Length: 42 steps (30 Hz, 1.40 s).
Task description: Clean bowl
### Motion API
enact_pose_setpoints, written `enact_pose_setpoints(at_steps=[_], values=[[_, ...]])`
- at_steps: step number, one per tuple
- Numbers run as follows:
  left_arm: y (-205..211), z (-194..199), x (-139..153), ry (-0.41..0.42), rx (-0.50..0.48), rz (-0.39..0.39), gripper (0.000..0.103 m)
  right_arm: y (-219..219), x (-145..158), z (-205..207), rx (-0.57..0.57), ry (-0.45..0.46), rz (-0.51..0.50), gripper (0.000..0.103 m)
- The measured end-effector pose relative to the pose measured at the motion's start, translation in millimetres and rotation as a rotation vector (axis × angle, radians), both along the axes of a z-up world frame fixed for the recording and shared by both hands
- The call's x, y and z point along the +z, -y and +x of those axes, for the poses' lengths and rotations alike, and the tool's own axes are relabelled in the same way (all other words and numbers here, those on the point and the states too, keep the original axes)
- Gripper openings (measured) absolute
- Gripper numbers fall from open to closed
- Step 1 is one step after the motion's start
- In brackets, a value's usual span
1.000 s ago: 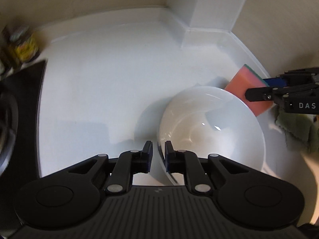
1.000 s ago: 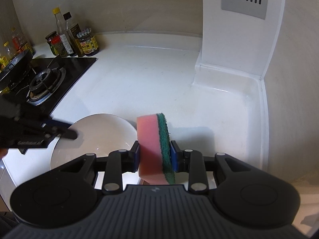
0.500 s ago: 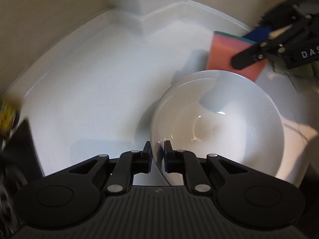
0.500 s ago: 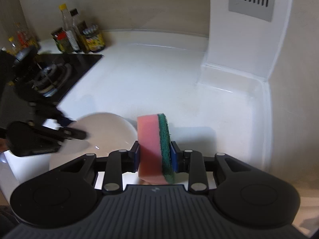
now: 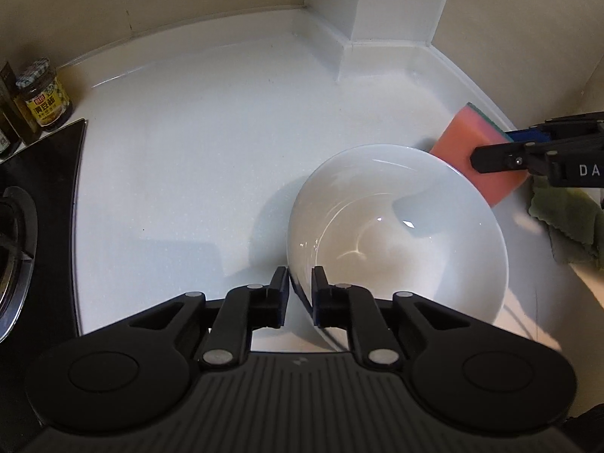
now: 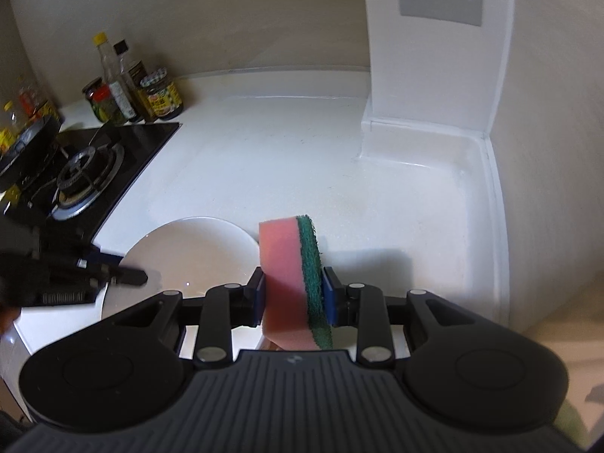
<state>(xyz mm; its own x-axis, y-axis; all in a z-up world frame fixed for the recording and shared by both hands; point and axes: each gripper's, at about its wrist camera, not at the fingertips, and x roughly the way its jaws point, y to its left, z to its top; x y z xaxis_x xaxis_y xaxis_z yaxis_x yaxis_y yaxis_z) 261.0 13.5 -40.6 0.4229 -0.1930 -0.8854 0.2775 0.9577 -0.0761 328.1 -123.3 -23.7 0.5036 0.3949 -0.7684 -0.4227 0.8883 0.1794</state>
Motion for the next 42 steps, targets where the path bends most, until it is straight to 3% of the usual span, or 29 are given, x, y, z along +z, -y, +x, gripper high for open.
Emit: enact_pose_setpoints(at_steps=[3, 8, 11, 14, 18, 19, 22, 25, 29, 34, 37, 40, 42], values=[[11, 8, -2, 0.010, -0.093, 0.059, 0.012, -2, 1, -2, 0.014, 0.001, -0.019, 0.026], [29, 19, -4, 0.070, -0.358, 0.193, 0.013, -2, 1, 6, 0.034, -0.004, -0.020, 0.026], [29, 28, -3, 0.067, -0.450, 0.193, 0.013, -7, 0, 11, 0.045, 0.018, -0.047, 0.026], [22, 34, 0, 0.034, -0.352, 0.136, 0.013, -6, 0, 12, 0.045, 0.014, -0.044, 0.026], [-2, 19, 10, -0.005, 0.018, -0.028, 0.013, -2, 0, 8, 0.026, 0.016, -0.026, 0.026], [-5, 14, 9, -0.018, 0.061, -0.053, 0.013, -2, 0, 7, 0.023, 0.018, -0.025, 0.026], [-6, -2, 3, -0.043, 0.136, -0.088, 0.013, -2, 0, 4, 0.012, 0.022, -0.024, 0.026], [-2, -8, -1, -0.044, 0.145, -0.077, 0.015, -2, 0, 1, 0.006, 0.024, -0.027, 0.026], [15, -5, -1, -0.008, 0.019, 0.033, 0.013, -2, 1, -3, 0.025, 0.028, -0.039, 0.026], [32, 6, -2, 0.060, -0.279, 0.176, 0.013, -2, 2, 9, 0.060, 0.016, -0.048, 0.026], [34, 14, -2, 0.061, -0.460, 0.206, 0.017, -1, 1, 14, 0.064, 0.021, -0.053, 0.026], [29, 19, 0, 0.028, -0.450, 0.172, 0.016, 1, 0, 14, 0.059, 0.017, -0.040, 0.026], [26, 19, 2, 0.006, -0.357, 0.152, 0.016, 1, 0, 12, 0.049, 0.018, -0.032, 0.026]])
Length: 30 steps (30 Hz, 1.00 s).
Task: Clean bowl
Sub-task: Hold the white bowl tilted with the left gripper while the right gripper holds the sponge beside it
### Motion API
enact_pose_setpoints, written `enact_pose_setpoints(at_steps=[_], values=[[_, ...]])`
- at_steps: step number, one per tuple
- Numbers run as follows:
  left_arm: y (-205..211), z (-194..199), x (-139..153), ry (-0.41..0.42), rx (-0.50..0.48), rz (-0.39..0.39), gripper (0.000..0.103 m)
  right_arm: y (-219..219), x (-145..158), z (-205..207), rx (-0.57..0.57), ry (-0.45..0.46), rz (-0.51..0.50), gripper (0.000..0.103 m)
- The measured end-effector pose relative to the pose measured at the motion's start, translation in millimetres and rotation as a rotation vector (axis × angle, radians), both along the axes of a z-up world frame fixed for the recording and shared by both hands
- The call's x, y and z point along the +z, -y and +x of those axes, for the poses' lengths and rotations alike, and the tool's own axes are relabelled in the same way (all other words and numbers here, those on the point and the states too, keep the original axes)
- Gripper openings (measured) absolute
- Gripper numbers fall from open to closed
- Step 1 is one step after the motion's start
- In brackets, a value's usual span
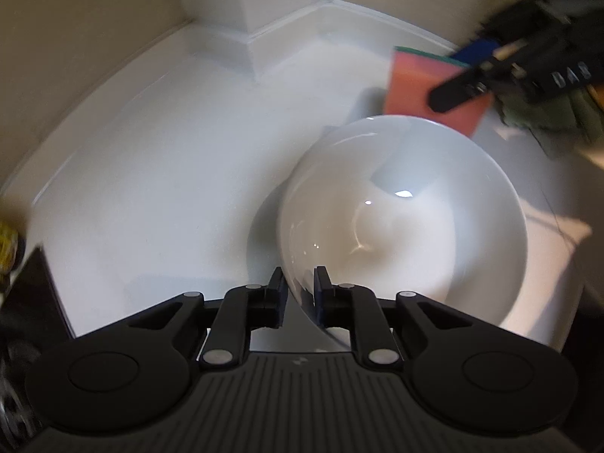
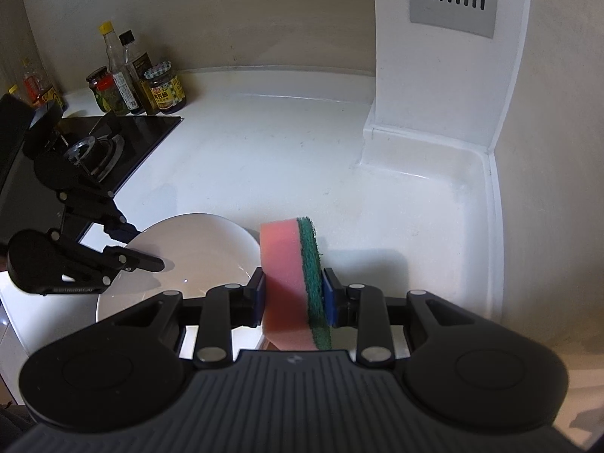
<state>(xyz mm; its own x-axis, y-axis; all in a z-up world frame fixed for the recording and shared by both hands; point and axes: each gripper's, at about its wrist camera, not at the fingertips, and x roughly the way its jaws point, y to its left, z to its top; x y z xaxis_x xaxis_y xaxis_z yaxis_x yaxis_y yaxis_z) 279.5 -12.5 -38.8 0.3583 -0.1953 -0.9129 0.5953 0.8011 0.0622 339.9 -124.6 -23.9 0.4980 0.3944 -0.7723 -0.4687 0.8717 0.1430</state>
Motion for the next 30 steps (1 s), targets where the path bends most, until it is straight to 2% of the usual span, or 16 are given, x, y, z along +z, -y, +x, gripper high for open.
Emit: enact_pose_setpoints(at_steps=[3, 6, 12, 17, 22, 30], values=[[-6, -11, 5, -0.031, 0.217, -0.052, 0.016, 0, 0, -5, -0.014, 0.006, 0.005, 0.026], [-13, -16, 2, -0.059, 0.354, -0.094, 0.016, 0, 0, -7, -0.022, 0.010, 0.007, 0.026], [-21, -29, -2, -0.060, 0.465, -0.136, 0.017, -4, 0, -11, -0.019, 0.017, -0.008, 0.026], [-14, -27, -6, -0.033, 0.464, -0.114, 0.016, -6, 0, -12, -0.017, 0.021, -0.018, 0.026], [-5, -34, -6, 0.018, 0.416, -0.069, 0.014, -4, 0, -13, -0.019, 0.022, -0.009, 0.026], [-2, -32, -7, 0.036, 0.326, -0.037, 0.013, -6, -1, -9, -0.010, 0.018, -0.008, 0.026]])
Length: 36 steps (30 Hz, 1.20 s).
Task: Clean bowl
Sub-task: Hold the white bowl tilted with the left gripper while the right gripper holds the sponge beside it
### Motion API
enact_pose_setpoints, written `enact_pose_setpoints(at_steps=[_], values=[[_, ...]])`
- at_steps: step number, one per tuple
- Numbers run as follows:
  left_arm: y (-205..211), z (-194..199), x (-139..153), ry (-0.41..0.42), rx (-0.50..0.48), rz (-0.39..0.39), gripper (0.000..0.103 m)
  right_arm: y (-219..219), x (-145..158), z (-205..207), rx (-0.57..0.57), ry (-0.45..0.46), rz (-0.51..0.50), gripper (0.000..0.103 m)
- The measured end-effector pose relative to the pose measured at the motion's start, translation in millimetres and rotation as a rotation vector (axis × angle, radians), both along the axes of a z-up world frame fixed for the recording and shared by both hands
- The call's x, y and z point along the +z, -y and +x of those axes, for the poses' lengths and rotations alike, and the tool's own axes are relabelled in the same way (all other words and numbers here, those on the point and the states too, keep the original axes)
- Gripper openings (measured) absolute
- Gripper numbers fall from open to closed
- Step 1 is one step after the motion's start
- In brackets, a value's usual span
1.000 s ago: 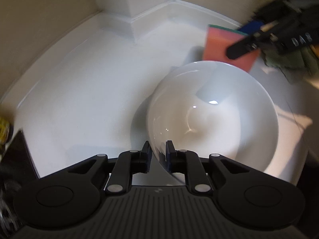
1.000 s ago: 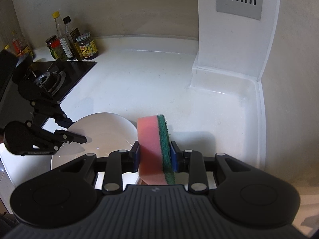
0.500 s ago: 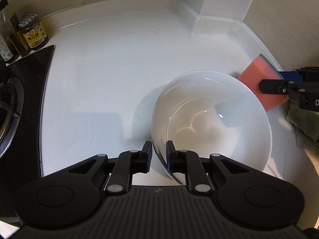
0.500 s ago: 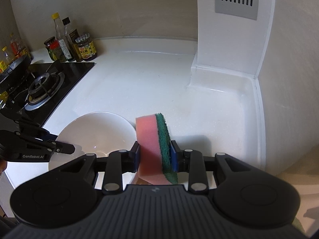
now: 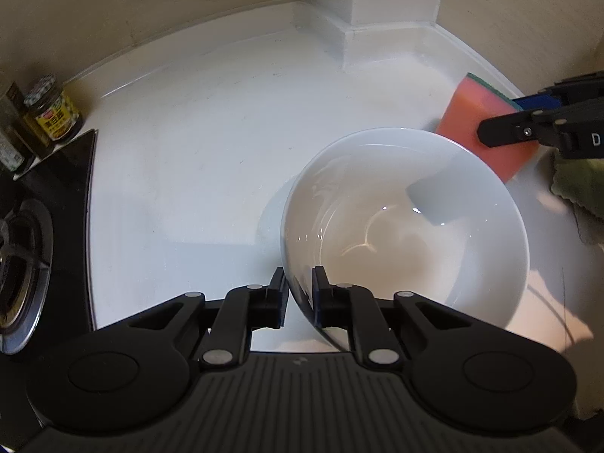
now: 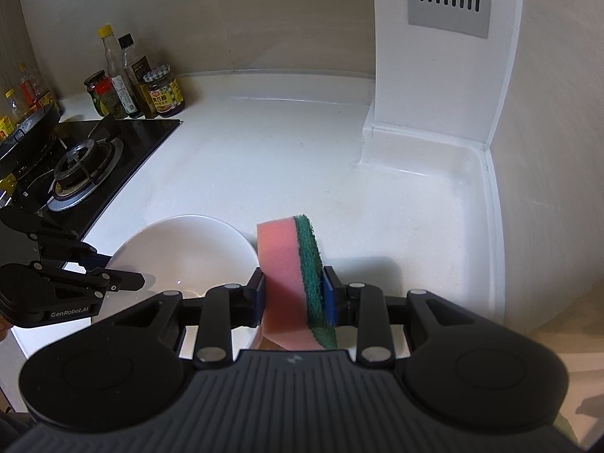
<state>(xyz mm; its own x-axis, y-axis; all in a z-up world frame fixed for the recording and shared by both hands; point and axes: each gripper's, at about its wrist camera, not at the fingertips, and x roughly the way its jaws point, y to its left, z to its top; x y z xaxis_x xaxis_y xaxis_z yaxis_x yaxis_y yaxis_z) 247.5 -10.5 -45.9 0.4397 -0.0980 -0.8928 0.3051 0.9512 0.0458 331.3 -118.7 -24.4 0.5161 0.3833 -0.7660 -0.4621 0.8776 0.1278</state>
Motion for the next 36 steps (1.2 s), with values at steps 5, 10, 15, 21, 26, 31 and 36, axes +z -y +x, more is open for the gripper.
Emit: enact_pose_setpoints(at_steps=[5, 10, 15, 21, 26, 31, 36], values=[[5, 5, -1, 0.031, -0.182, 0.048, 0.015, -1, 0, 3, 0.006, -0.007, 0.017, 0.026], [3, 19, -2, 0.037, -0.410, 0.076, 0.016, -1, 0, 7, 0.005, -0.010, 0.028, 0.026], [-4, 32, 3, -0.007, -0.358, 0.026, 0.017, 1, -2, 9, -0.004, -0.010, 0.052, 0.026], [-17, 13, 12, -0.043, -0.049, -0.071, 0.017, 5, -3, 2, -0.022, -0.005, 0.074, 0.026], [-12, 5, 4, -0.042, -0.037, -0.041, 0.018, 3, -2, -4, -0.010, -0.002, 0.066, 0.026], [0, 14, 0, 0.007, -0.204, 0.081, 0.015, -1, 0, -8, 0.038, 0.000, 0.030, 0.026], [8, 34, -2, 0.037, -0.436, 0.114, 0.016, -4, 0, 2, 0.042, 0.001, 0.018, 0.026]])
